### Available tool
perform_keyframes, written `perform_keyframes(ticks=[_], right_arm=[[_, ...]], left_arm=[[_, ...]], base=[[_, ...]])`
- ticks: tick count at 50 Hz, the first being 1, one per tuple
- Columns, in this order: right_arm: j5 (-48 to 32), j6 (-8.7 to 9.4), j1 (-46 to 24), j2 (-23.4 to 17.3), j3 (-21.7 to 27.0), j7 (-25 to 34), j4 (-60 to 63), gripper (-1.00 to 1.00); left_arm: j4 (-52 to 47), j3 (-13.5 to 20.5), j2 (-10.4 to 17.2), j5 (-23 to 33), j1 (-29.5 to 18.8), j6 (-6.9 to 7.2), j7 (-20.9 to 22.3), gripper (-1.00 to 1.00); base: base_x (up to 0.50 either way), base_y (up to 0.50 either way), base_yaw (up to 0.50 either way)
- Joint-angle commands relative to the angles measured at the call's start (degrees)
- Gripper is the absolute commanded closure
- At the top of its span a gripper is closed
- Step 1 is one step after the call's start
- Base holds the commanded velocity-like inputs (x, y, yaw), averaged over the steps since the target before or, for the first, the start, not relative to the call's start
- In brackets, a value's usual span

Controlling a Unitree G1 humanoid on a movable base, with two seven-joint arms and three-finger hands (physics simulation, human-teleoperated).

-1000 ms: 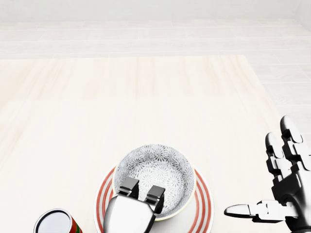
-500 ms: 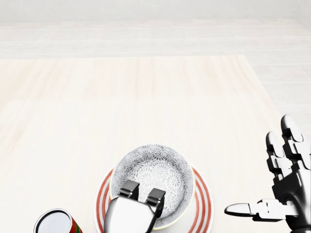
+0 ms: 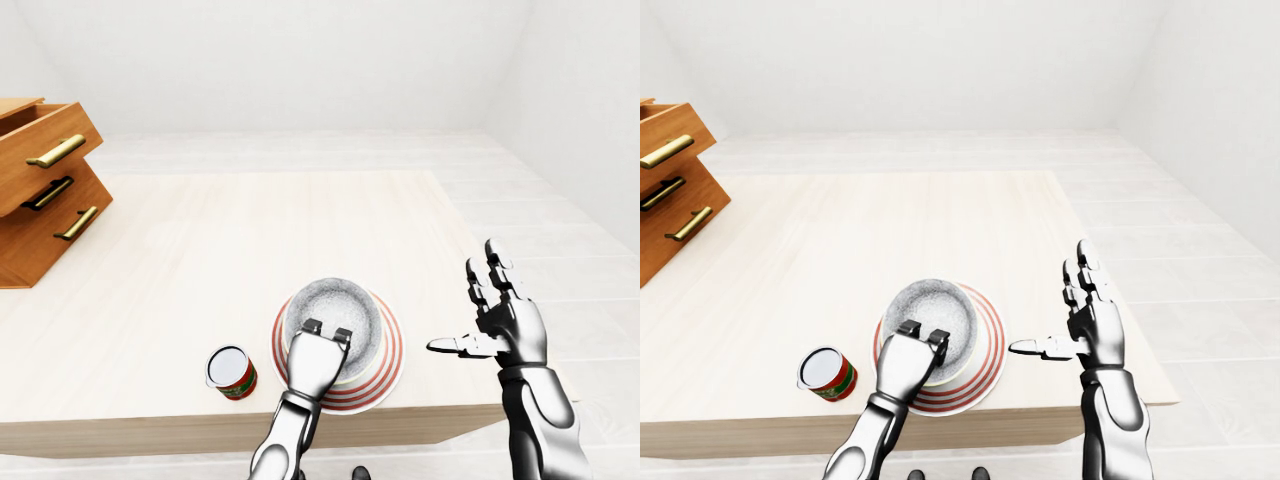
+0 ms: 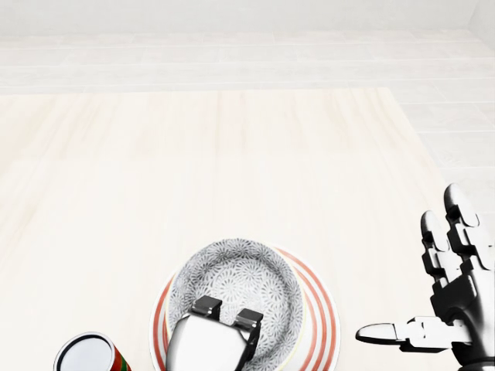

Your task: Put the bowl on the plate.

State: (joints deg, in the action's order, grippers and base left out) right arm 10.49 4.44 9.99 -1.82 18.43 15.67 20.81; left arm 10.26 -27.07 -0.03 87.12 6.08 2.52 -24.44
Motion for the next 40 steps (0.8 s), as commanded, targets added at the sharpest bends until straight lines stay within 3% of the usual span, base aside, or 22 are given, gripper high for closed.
perform_keyframes(ticks=[1, 7, 20, 29, 40], right_arm=[[0.04, -0.29, -0.01, -0.07, -0.14, -0.04, -0.41, -1.0], [-0.29, -1.07, -0.05, 0.03, -0.47, -0.05, -1.41, -1.0], [0.06, -0.63, -0.14, -0.15, -0.41, -0.15, -1.11, -1.0], [0.2, -0.63, -0.05, -0.22, -0.2, -0.1, -1.05, -1.0], [0.03, -0.33, -0.24, -0.27, -0.27, -0.28, -0.9, -1.0]], left_arm=[[-0.18, -0.08, 0.16, 0.18, 0.32, 0.07, -1.18, 1.0], [-0.32, 0.03, 0.19, -0.03, 0.28, 0.05, -1.1, 1.0], [-0.4, 0.11, 0.15, 0.02, 0.24, 0.15, -0.91, 0.95], [0.4, 0.07, 0.1, 0.11, 0.1, 0.22, -1.52, 0.79], [-0.65, 0.07, 0.23, 0.09, 0.25, 0.21, -0.89, 0.45]], base=[[0.0, 0.0, 0.0], [0.0, 0.0, 0.0], [0.0, 0.0, 0.0], [0.0, 0.0, 0.0], [0.0, 0.0, 0.0]])
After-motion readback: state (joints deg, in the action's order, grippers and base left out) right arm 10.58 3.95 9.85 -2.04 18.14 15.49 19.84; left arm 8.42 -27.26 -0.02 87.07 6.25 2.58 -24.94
